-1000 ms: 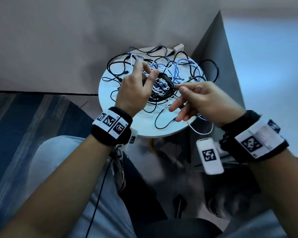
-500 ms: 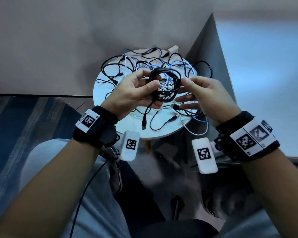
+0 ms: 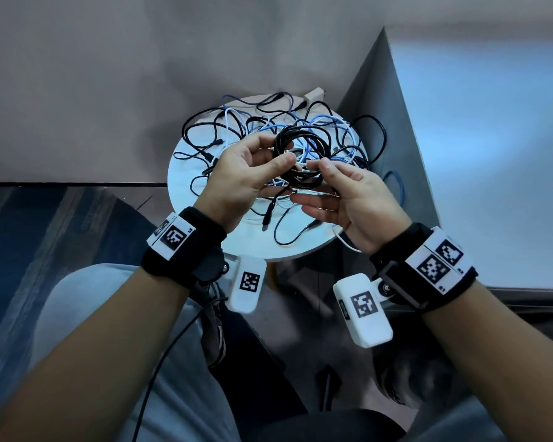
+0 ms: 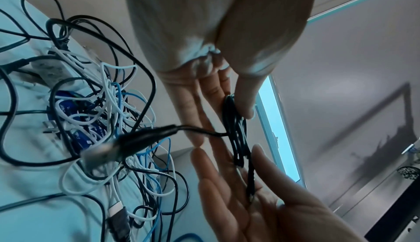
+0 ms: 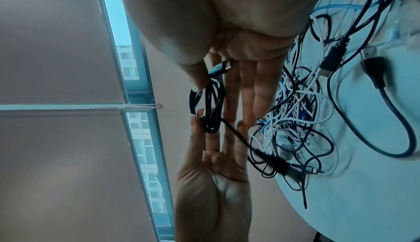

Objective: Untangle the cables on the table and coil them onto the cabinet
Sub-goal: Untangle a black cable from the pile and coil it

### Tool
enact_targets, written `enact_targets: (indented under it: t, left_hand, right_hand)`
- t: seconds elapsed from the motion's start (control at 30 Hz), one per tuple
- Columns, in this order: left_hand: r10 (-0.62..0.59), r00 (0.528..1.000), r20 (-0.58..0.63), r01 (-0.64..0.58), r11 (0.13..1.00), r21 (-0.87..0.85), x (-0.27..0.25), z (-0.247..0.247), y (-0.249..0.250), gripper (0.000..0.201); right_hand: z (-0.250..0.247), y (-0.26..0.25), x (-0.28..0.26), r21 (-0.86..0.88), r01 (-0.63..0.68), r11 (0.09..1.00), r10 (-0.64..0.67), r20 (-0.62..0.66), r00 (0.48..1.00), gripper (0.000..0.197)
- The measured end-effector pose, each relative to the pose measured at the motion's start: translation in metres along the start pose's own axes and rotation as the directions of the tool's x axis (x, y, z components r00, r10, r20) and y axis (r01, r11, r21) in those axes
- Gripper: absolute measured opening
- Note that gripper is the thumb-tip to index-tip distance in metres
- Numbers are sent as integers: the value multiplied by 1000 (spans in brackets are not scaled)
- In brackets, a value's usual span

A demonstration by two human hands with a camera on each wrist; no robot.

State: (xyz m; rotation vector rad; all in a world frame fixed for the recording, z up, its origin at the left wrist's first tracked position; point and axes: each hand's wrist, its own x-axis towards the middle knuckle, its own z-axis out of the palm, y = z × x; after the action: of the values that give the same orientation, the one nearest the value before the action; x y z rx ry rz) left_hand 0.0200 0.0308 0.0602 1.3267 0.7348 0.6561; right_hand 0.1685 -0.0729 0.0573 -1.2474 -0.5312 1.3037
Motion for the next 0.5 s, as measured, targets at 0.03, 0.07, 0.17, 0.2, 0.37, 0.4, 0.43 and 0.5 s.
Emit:
enact_targets:
  t: [0.03, 0.07, 0.17, 0.2, 0.37, 0.4, 0.43, 0.5]
  left_hand:
    - [-7, 1000, -11, 7, 1000, 7, -1, 0, -1, 19]
    - [-13, 1000, -19, 13, 1000, 11, -1, 1, -1, 20]
    - [-30, 999, -42, 30, 999, 12, -3, 2, -3, 22]
    - [-36, 998, -47, 37, 999, 12, -4, 2, -3, 22]
    - [-6, 999, -36, 9, 996, 92, -2, 0, -4, 27]
    - [2, 1000, -30, 0, 996, 86, -2, 1, -4, 33]
    - [13, 1000, -28, -11, 997, 75, -1, 2, -3, 42]
    - [-1, 999, -39, 2, 999, 34, -1, 2, -3, 54]
  right_hand:
    - [0, 0, 0, 7, 5, 1000, -5, 2, 1000, 22]
    - [0, 1, 0, 13, 11, 1000, -11, 6, 1000, 20]
    - [2, 5, -1, 2, 34, 999, -34, 27, 999, 18]
    - [3, 6, -2, -5, 40, 999, -39, 30, 999, 18]
    - [6, -3, -8, -49, 97, 994, -98, -21, 995, 18]
    - [7, -7, -10, -78, 123, 989, -127, -38, 991, 17]
    - [7, -14, -13, -108, 160, 981, -166, -48, 985, 16]
    - [5, -31, -20, -173, 249, 953, -261, -49, 964, 14]
